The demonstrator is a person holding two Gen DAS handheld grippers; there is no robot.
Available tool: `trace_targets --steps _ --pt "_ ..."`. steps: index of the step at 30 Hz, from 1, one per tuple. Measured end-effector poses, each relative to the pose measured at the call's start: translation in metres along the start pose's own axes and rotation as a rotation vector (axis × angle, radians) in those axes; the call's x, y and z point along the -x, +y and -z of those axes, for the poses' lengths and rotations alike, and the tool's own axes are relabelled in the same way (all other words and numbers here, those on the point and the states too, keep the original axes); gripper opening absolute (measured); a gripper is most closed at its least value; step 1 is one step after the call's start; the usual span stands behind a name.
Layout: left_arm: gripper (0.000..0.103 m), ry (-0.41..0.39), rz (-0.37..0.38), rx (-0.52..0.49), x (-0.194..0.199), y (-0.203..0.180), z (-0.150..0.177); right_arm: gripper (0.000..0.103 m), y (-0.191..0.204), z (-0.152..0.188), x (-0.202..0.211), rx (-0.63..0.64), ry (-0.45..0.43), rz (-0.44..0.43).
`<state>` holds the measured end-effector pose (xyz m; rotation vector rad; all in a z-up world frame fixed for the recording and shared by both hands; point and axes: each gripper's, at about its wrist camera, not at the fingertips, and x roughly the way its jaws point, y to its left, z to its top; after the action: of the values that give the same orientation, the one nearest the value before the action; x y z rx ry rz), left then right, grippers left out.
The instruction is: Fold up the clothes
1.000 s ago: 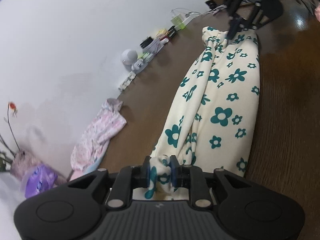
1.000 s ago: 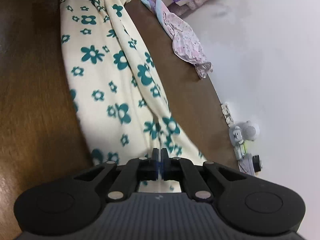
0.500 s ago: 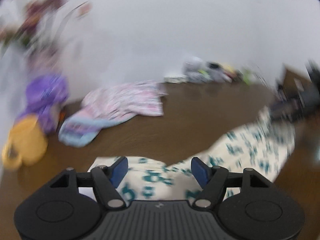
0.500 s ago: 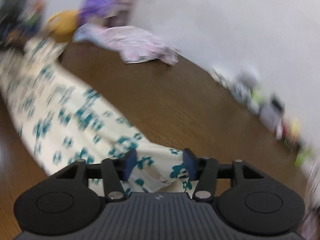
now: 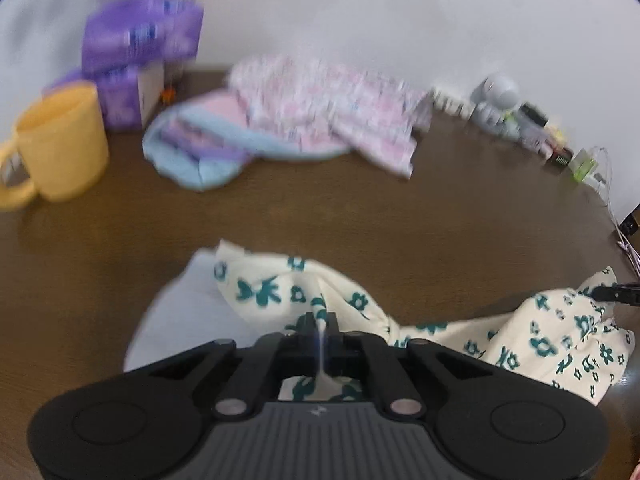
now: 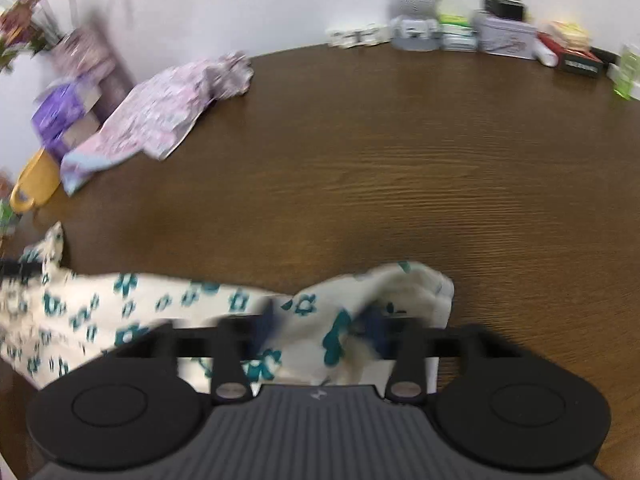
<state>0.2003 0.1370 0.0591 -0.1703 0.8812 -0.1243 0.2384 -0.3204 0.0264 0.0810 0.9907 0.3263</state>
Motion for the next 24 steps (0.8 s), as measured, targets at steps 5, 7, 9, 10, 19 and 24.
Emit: trace_targets --steps 5,7,9,10,19,24 --pt "0.001 -0.176 -0.006 0.139 0.026 0.022 0.021 0.01 -0.007 0.016 0.041 0.023 -0.133 -0.071" --pt "0.002 -0.201 -0.002 0.173 0.021 0.026 0.032 0.01 -0.012 0.026 0.046 0.019 -0.166 -0.084" --pt "0.003 -0.206 -0.011 0.16 0.011 0.024 0.039 0.01 -0.014 0.04 0.04 0.022 -0.177 -0.066" --pt "0.008 -0.196 -0.02 0.15 0.006 0.023 0.039 0.01 -0.014 0.045 0.037 0.024 -0.18 -0.058" --pt "0.062 -0.358 -0.076 -0.147 0.076 -0.008 0.049 0.014 -0.012 0.059 0.038 0.025 -0.223 -0.046" --pt "0.067 -0.226 0.011 -0.55 0.063 -0.068 0.061 0.014 -0.011 0.058 0.037 0.038 -0.221 -0.038"
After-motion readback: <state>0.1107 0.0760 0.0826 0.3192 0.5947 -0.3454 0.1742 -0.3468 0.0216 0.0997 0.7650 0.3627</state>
